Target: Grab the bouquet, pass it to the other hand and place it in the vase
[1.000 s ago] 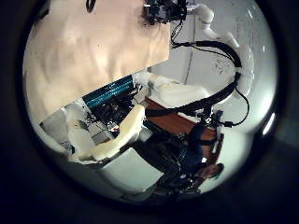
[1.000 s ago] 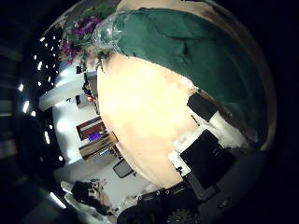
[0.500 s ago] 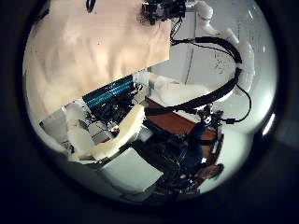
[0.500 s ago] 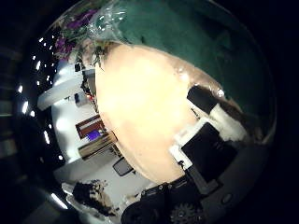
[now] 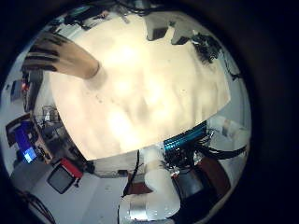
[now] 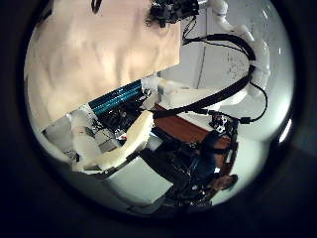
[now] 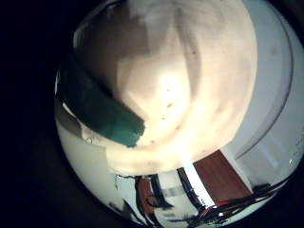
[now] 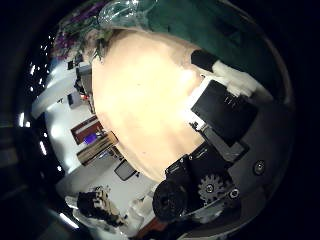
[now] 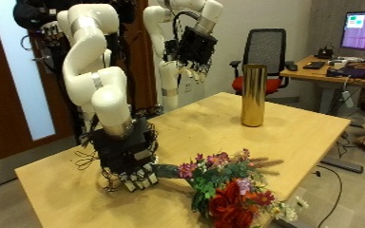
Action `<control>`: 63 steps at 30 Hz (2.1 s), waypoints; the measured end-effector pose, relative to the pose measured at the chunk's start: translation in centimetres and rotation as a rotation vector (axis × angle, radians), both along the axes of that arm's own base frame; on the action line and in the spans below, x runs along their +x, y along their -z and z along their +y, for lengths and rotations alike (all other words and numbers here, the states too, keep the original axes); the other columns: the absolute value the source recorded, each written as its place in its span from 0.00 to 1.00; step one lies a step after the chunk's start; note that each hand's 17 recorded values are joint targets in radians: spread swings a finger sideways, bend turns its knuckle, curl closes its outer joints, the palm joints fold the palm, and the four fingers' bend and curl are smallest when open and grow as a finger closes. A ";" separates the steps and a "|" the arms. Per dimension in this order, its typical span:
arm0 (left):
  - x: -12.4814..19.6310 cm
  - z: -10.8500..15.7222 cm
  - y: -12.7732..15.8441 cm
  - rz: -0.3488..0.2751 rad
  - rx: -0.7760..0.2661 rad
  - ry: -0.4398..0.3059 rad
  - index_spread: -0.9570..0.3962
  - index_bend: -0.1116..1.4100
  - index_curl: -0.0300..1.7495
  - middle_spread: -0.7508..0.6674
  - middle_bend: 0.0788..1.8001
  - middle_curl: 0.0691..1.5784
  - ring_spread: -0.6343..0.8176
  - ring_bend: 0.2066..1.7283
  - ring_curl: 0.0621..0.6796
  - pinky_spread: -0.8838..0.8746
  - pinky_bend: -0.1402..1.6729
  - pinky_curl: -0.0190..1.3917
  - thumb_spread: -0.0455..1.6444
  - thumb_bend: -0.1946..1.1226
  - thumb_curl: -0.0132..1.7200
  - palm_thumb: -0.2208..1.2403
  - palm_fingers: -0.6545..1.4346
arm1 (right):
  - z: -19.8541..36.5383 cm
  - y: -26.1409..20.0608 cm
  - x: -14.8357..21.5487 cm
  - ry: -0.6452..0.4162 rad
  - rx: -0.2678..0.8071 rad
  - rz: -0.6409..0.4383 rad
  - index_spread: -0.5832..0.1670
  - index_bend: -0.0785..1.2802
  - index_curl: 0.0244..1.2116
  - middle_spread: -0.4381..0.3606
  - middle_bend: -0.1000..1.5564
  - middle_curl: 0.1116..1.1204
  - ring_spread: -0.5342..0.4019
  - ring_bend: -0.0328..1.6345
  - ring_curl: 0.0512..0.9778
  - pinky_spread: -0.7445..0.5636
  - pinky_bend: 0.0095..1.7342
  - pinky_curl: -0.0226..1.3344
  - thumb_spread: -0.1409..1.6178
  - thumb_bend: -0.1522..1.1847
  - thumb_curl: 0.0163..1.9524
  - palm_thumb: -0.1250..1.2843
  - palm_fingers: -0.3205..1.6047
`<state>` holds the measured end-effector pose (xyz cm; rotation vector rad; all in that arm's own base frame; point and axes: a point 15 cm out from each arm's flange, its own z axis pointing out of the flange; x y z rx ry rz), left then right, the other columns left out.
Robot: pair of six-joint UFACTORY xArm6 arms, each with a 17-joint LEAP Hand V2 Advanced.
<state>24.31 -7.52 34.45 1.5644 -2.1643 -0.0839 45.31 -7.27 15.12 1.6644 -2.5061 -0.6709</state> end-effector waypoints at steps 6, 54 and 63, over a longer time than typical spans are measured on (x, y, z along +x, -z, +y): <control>0.0 0.3 0.1 0.000 0.000 -0.005 0.84 0.18 0.20 0.81 0.07 0.16 0.80 0.19 0.22 0.78 0.20 0.24 0.59 0.13 0.19 0.46 0.39 | -1.6 -2.9 -0.3 0.035 0.005 -0.044 0.24 0.62 0.58 0.25 0.69 0.59 0.28 0.76 0.48 0.24 0.66 0.40 0.52 0.11 0.30 0.82 0.83; 7.2 -6.1 -11.5 -0.132 -0.873 -0.255 0.89 0.17 0.17 0.78 0.09 0.18 0.75 0.27 0.22 0.75 0.24 0.24 0.54 0.12 0.18 0.32 0.39 | 20.7 -30.5 -14.0 -0.638 1.169 -0.689 0.36 0.80 0.91 0.37 0.88 0.71 0.36 0.88 0.68 0.39 0.65 0.76 0.20 0.10 0.49 0.94 0.74; 7.5 -5.4 -13.2 -0.108 -0.980 -0.256 0.90 0.17 0.17 0.81 0.09 0.18 0.76 0.29 0.22 0.75 0.26 0.24 0.51 0.12 0.19 0.32 0.38 | 22.4 -28.2 -14.9 -0.737 1.096 -0.632 0.37 0.80 0.90 0.37 0.88 0.71 0.36 0.88 0.68 0.38 0.64 0.79 0.21 0.10 0.50 0.94 0.74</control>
